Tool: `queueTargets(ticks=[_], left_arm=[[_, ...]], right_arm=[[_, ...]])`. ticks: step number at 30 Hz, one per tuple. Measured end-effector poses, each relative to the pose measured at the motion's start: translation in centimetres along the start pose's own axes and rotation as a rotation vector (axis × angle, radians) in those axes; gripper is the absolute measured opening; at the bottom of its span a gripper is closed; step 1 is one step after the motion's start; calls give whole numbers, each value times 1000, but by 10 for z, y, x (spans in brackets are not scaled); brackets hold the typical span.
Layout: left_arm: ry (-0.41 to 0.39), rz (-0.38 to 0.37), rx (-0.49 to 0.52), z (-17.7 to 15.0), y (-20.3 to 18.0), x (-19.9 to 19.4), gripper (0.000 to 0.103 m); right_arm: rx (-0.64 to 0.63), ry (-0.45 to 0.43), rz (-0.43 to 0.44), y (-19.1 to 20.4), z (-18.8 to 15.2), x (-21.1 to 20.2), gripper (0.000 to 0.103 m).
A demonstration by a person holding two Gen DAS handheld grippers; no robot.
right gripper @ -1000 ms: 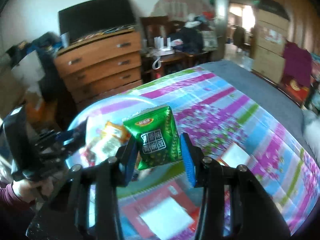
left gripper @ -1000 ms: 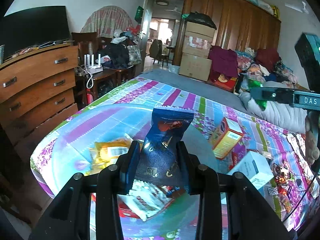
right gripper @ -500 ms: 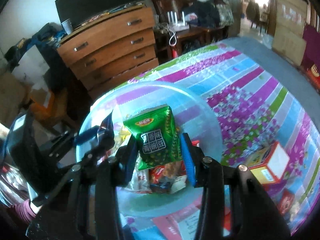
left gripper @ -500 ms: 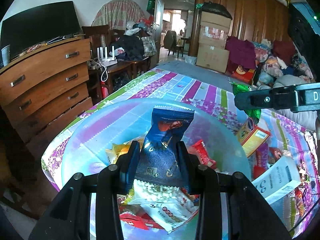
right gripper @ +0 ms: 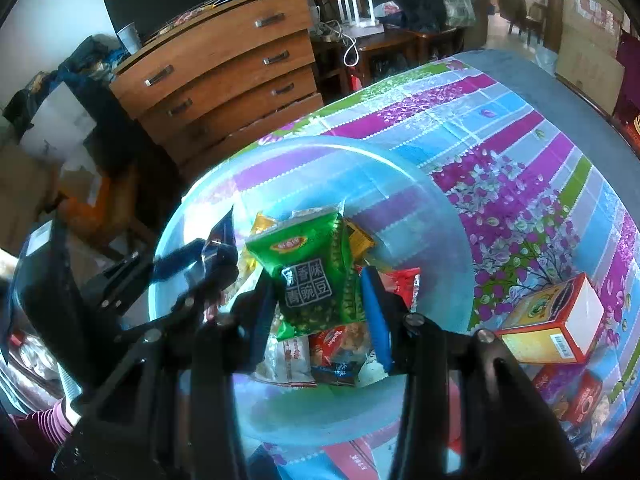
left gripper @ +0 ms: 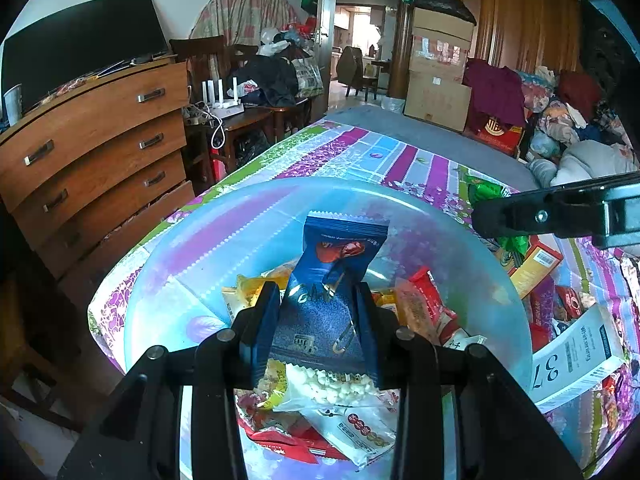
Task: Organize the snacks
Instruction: 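Open both tools to drop the navy packet and green bag into the bowl, then move both tools back over the scattered snack packets on the quilt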
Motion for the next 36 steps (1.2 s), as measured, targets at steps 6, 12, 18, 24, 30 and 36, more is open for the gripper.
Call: queueTargets(ticks=[6, 12, 18, 24, 30, 36], left_arm=[[5, 3, -2, 0, 3, 3, 39], [15, 13, -3, -1, 8, 10, 40], [-6, 50, 9, -1, 9, 10, 76], [-14, 86, 8, -1, 15, 10, 82], [-29, 121, 10, 1, 19, 6, 83], [-99, 150, -14, 9, 22, -16, 83]], right_arm=[[7, 8, 1, -1, -1, 4, 43], [17, 10, 7, -3, -1, 8, 45], [11, 28, 13, 0, -4, 13, 45], [2, 22, 15, 4, -3, 13, 64], [3, -7, 11, 7, -3, 4, 69], [-40, -119, -4, 20, -5, -33, 70]])
Point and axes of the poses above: each gripper's, at about its wrist camera, not at the fingertips, and x roughly the way its jaws point, y to its left, z to its top, the point moved 10 cm from there along x, roughly the way its jaws point, and after that the axes turned 3 degrees about z, right-handed, at the moved point
